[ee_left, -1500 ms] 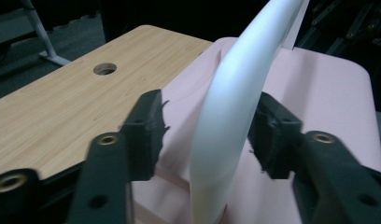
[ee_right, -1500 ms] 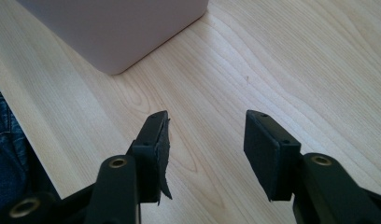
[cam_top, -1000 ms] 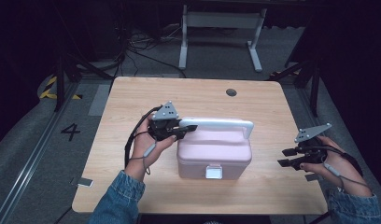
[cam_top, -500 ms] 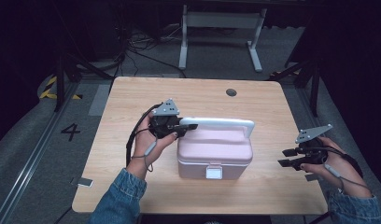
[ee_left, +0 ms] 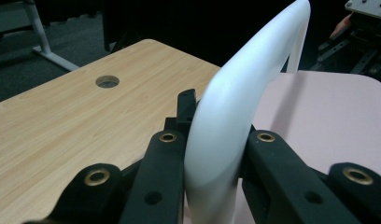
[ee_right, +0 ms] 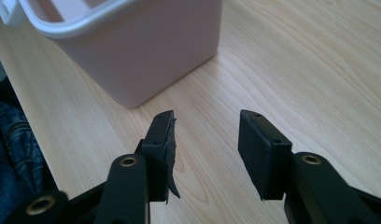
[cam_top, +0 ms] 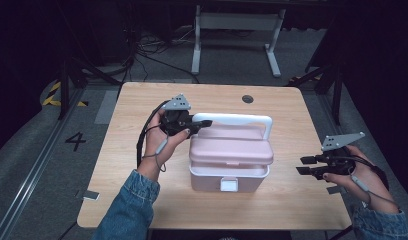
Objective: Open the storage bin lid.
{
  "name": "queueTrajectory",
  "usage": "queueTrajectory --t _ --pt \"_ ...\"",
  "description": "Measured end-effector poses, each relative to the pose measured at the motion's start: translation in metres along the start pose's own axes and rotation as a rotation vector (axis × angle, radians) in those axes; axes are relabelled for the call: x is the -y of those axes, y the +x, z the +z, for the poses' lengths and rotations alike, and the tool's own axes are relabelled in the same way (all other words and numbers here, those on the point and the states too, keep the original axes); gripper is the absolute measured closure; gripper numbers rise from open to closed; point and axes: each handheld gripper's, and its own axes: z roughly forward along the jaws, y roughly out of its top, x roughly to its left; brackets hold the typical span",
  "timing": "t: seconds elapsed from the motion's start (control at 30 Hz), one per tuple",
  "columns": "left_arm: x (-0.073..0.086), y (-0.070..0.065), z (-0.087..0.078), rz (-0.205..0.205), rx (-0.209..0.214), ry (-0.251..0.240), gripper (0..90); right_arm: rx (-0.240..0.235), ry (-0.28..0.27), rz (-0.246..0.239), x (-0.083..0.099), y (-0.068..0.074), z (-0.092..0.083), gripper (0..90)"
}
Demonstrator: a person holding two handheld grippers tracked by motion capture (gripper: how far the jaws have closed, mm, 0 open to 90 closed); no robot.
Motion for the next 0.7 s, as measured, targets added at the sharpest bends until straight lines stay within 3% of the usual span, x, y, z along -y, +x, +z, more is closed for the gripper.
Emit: queueTrajectory --t 0.13,0.37,0.5,0.53,0.7 --pt "-0.003 0.002 0.001 -0.001 -0.005 0.007 81.9 -0.021 -0.019 0.012 -0.002 0.001 0.001 60.4" --pt "-0.010 0.008 0.002 -0.011 -0.007 0.014 81.2 -0.076 -0.113 0.028 -0.017 0.011 0.007 76.1" --pt "-0.014 0.010 0.003 -0.004 -0.020 0.024 80.1 -0.081 -0.136 0.031 -0.021 0.014 0.008 80.2" --pt "-0.016 0.012 0.003 -0.009 -0.023 0.033 79.9 -0.089 -0.165 0.028 -0.025 0.016 0.010 82.4" --pt "-0.021 0.018 0.006 -0.037 -0.014 0.025 79.4 -0.093 -0.204 0.019 -0.031 0.020 0.012 85.3"
